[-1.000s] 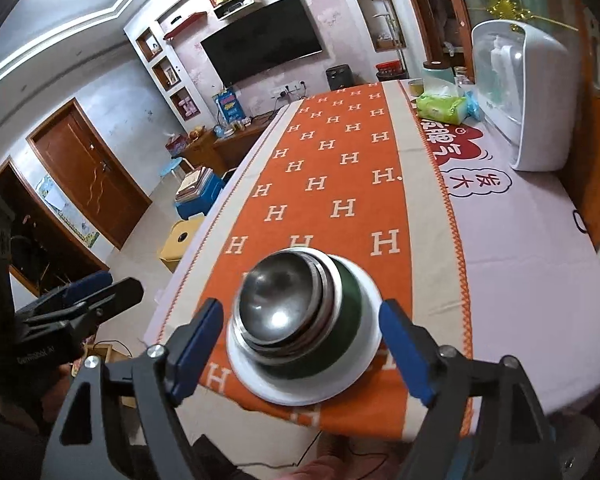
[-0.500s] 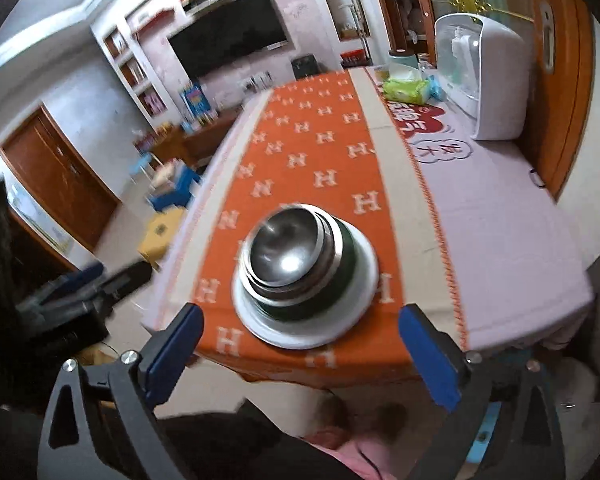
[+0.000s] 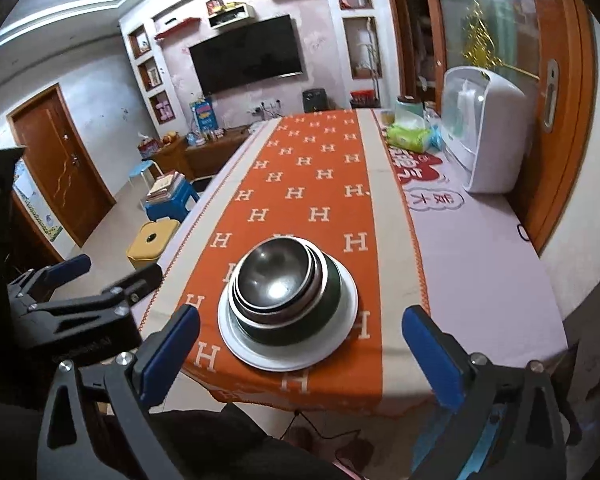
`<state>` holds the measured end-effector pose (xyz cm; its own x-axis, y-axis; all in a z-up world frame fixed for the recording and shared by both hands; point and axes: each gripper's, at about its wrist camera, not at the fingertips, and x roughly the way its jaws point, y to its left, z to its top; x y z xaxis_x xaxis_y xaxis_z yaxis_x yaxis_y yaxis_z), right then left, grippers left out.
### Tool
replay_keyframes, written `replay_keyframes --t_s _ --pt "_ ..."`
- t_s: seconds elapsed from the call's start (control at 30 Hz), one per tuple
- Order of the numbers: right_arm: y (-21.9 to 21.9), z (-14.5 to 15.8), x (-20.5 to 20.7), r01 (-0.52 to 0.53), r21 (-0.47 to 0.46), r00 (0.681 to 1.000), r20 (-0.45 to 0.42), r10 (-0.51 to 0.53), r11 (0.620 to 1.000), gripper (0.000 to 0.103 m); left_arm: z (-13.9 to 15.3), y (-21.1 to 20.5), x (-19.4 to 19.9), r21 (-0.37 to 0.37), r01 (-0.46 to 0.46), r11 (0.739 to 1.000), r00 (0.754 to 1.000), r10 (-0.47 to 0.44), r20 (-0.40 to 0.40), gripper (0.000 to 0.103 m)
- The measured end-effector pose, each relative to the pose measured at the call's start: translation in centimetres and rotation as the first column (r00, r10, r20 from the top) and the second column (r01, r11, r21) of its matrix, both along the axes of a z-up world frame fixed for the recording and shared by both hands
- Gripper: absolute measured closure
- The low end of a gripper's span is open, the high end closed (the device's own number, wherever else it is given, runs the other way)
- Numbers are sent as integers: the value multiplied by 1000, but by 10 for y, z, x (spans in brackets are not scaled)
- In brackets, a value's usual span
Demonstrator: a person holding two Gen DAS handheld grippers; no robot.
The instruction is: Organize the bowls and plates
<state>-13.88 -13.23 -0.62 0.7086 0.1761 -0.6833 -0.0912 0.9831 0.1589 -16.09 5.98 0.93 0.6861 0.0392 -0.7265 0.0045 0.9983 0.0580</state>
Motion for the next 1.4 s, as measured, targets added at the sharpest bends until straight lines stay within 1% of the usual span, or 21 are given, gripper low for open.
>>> replay_keyframes --t_s 0.13,0.33,0.57,0.77,1.4 --pt "-1 0 2 -11 12 1000 8 11 1000 1 -2 2 -1 8 -30 1000 1000 30 -5 1" --pt "0 -3 4 -27 19 1000 -8 27 999 1 -7 -2 -3 10 -17 1000 999 18 -28 1" --pt "3 -4 1 -34 29 999 -14 35 999 1 -7 -4 -7 11 -1 1000 1000 1 -26 1" --pt "6 -6 0 -23 37 999 -25 24 999 1 -7 -2 -9 6 12 1000 1000 -11 -29 1" --pt "12 -6 -4 31 10 999 -34 -31 999 1 -8 4 3 -14 74 997 997 -74 -20 1"
